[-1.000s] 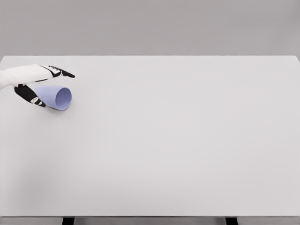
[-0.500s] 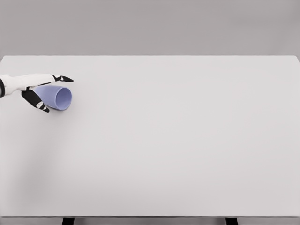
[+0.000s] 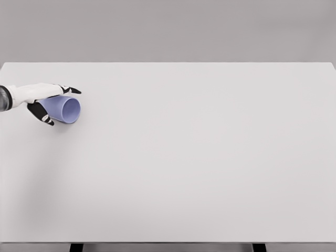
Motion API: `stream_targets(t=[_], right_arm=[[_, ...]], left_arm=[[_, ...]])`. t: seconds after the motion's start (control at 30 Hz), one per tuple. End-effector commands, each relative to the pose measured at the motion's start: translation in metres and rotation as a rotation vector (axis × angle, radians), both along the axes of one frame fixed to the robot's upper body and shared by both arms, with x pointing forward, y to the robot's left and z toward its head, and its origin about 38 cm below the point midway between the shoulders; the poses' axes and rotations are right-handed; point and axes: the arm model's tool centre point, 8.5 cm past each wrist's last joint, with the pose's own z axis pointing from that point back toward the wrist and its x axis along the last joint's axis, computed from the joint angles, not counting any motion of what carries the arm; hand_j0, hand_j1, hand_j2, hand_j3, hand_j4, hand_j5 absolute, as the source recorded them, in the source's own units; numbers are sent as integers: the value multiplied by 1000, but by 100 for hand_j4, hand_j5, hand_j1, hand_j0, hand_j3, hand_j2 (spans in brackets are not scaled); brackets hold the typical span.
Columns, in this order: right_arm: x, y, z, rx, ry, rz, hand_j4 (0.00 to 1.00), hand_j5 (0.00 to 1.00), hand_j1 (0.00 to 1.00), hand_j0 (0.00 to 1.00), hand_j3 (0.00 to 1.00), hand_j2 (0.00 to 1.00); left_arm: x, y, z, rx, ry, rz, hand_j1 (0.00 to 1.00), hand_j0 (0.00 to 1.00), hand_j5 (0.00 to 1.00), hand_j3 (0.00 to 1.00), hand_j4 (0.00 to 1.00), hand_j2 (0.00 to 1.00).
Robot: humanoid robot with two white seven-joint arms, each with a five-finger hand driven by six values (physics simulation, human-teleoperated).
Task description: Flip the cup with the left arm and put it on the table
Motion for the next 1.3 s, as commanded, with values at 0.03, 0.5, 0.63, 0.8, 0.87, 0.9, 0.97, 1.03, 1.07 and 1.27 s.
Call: stream_targets(t=[0.03, 0.5, 0.63, 0.8, 0.87, 0.9, 0.97, 1.03, 1.07, 1.27], right_arm=[[0, 0, 0, 0, 0, 0, 100, 100, 100, 100, 100, 100], [0, 0, 0, 0, 0, -2, 100, 100, 100, 100, 100, 100], [0, 0, 0, 0, 0, 0, 100, 100, 100, 100, 100, 100], [-1, 0, 0, 0, 1, -2, 100, 100, 100, 100, 100, 100], [0, 0, 0, 0, 0, 0, 100, 100, 100, 100, 100, 100], [0, 0, 0, 0, 0, 0, 100, 100, 100, 100, 100, 100], [-1, 0, 0, 0, 1, 0, 100, 100, 100, 100, 100, 100], [-1, 0, 0, 0, 1, 0, 100, 100, 100, 100, 100, 100], [0, 0, 0, 0, 0, 0, 100, 100, 100, 100, 100, 100], [-1, 0, 0, 0, 1, 0, 100, 100, 100, 100, 100, 100]], left_arm=[[3, 0, -2, -10, -17, 15, 100, 100, 100, 100, 100, 100], [4, -2, -12, 1, -31, 22, 100, 100, 100, 100, 100, 100], [3, -2, -14, 3, -26, 19, 100, 100, 100, 100, 100, 100], [1, -3, -17, 3, -16, 13, 89, 89, 89, 89, 89, 89], [1, -4, -17, 5, -13, 11, 83, 83, 83, 83, 83, 83], [1, -5, -17, 2, -12, 10, 75, 75, 75, 75, 75, 75], [1, -5, -17, -2, -12, 9, 63, 63, 63, 63, 63, 63], [1, -7, -19, -4, -10, 7, 63, 63, 63, 63, 63, 63], [2, -8, -19, -6, -11, 7, 60, 60, 60, 60, 60, 60], [2, -8, -16, -53, -10, 18, 54, 54, 54, 54, 54, 54]])
